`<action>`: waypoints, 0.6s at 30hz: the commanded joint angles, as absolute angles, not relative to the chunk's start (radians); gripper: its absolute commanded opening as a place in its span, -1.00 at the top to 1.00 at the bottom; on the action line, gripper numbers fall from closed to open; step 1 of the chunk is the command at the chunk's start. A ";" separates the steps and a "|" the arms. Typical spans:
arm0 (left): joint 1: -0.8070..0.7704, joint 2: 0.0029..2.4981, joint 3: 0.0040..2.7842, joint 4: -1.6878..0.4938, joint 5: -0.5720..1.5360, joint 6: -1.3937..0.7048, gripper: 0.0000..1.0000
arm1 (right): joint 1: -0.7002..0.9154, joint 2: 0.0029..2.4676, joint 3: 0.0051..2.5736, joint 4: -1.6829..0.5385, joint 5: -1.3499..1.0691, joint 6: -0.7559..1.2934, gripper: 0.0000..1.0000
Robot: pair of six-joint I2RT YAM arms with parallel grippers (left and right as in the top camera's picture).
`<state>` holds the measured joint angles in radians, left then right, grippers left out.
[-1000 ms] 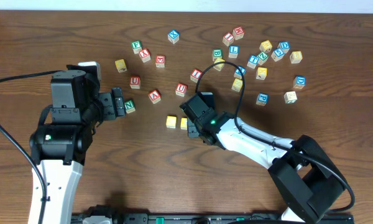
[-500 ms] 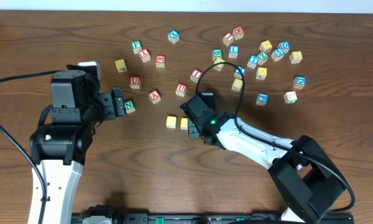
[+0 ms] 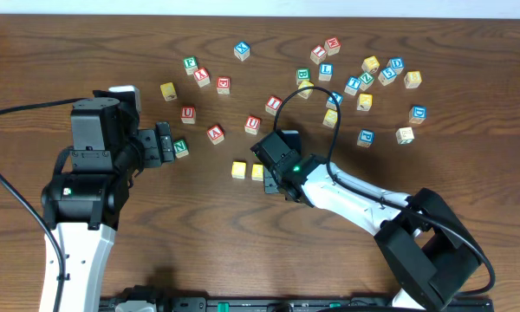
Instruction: Spell out CORL
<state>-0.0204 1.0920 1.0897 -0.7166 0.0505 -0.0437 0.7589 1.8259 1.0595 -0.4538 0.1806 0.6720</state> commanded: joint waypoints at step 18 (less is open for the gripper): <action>-0.015 1.090 1.106 -0.718 0.053 -0.030 -0.85 | 0.781 1.853 1.080 -0.419 0.191 0.671 0.39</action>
<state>-0.0204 1.0920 1.0897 -0.7166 0.0505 -0.0437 0.7589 1.8404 1.0615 -0.4225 0.1799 0.6701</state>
